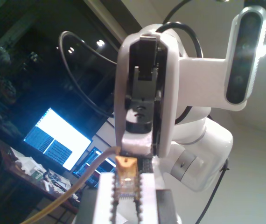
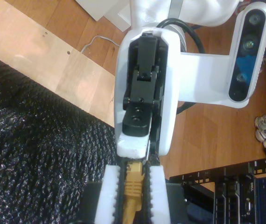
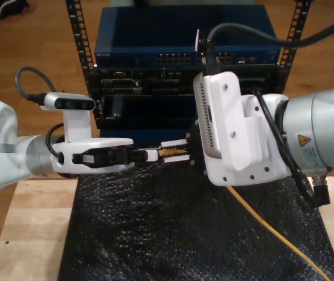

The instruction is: Grab the cable and plug it in

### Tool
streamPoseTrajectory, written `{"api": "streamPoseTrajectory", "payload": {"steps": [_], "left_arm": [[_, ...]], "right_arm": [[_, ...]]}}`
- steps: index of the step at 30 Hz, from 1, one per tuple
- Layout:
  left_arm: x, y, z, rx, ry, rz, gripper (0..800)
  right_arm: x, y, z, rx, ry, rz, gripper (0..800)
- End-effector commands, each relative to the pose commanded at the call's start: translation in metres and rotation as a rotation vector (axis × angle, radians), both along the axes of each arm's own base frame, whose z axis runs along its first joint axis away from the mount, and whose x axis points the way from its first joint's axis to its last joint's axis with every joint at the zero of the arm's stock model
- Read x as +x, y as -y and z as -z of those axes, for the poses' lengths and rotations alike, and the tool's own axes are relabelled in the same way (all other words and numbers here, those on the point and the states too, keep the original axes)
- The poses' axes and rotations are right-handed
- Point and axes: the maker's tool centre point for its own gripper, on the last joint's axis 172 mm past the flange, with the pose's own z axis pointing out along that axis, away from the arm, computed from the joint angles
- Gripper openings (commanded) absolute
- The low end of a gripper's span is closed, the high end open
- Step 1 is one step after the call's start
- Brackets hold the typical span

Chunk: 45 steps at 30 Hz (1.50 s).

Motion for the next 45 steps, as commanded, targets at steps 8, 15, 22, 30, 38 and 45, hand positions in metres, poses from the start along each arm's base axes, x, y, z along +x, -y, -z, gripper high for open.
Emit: {"api": "streamPoseTrajectory", "payload": {"steps": [8, 15, 22, 30, 38, 45], "left_arm": [[-0.0002, 0.0000, -0.0004, 0.000, 0.001, 0.000, 5], [-0.0016, 0.0023, -0.0004, 0.000, 0.001, 0.008, 5], [-0.0016, 0.0023, -0.0004, 0.000, 0.001, 0.008, 5], [-0.0013, 0.0023, -0.0006, 0.001, 0.003, 0.008, 5], [-0.0033, 0.0013, -0.0038, -0.008, 0.006, 0.015, 18], [-0.0033, 0.0014, -0.0032, -0.010, 0.001, 0.014, 383]], "right_arm": [[0.0003, 0.0001, -0.0002, 0.000, 0.001, 0.001, 134], [0.0000, -0.0001, -0.0001, 0.001, -0.001, 0.000, 171], [0.0004, 0.0004, -0.0001, 0.001, -0.001, 0.002, 161], [0.0004, 0.0004, -0.0001, 0.001, -0.001, 0.002, 110], [0.0001, 0.0005, 0.0002, 0.001, -0.001, 0.002, 22], [0.0001, 0.0005, 0.0002, 0.002, -0.002, 0.003, 1]]}}
